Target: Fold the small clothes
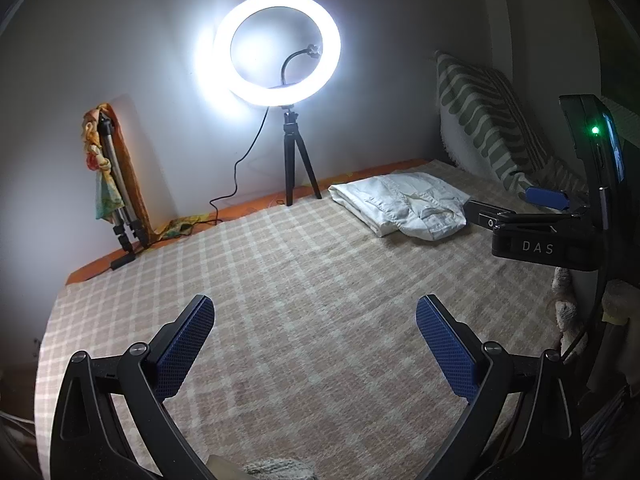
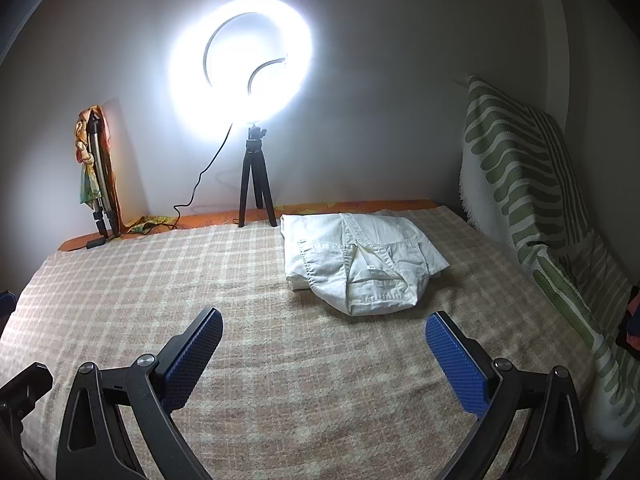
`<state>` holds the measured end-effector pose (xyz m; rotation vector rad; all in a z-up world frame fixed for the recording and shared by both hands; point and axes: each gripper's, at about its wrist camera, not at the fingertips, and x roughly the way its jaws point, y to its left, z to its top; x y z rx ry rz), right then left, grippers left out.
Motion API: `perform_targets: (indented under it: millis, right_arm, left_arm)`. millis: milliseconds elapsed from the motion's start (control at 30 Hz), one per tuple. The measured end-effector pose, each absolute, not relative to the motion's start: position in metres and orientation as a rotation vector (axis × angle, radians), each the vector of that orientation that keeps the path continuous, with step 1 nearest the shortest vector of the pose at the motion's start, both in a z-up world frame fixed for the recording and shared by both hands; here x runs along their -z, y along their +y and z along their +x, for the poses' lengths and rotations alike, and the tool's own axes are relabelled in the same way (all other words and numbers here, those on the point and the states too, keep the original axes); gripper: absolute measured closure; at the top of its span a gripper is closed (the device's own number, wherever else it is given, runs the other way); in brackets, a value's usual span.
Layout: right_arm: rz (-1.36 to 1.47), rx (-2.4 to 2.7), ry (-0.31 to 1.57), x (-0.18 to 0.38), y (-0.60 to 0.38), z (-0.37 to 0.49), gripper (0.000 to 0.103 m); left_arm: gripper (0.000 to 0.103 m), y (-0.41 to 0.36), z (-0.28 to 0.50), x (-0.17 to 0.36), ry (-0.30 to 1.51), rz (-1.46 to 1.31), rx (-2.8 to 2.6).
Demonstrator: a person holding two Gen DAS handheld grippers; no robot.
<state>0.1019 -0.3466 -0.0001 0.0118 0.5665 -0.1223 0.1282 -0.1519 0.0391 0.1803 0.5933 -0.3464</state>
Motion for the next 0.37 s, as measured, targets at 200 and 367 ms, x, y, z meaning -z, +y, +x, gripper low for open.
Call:
perform_targets:
  millis: [200,367]
  right_arm:
    - [0.004,0.113,0.573,0.0018,-0.3442,0.1043,0.000]
    - [-0.001,0.108,0.577,0.0025,-0.3425,0.1057,0.000]
  left_arm:
    - [0.001,-0.1484,0.1291,-0.0389,0.591,0.179,0.331]
    - [0.001,-0.1473,0.1279,-0.0405,0.585,0.180,0.330]
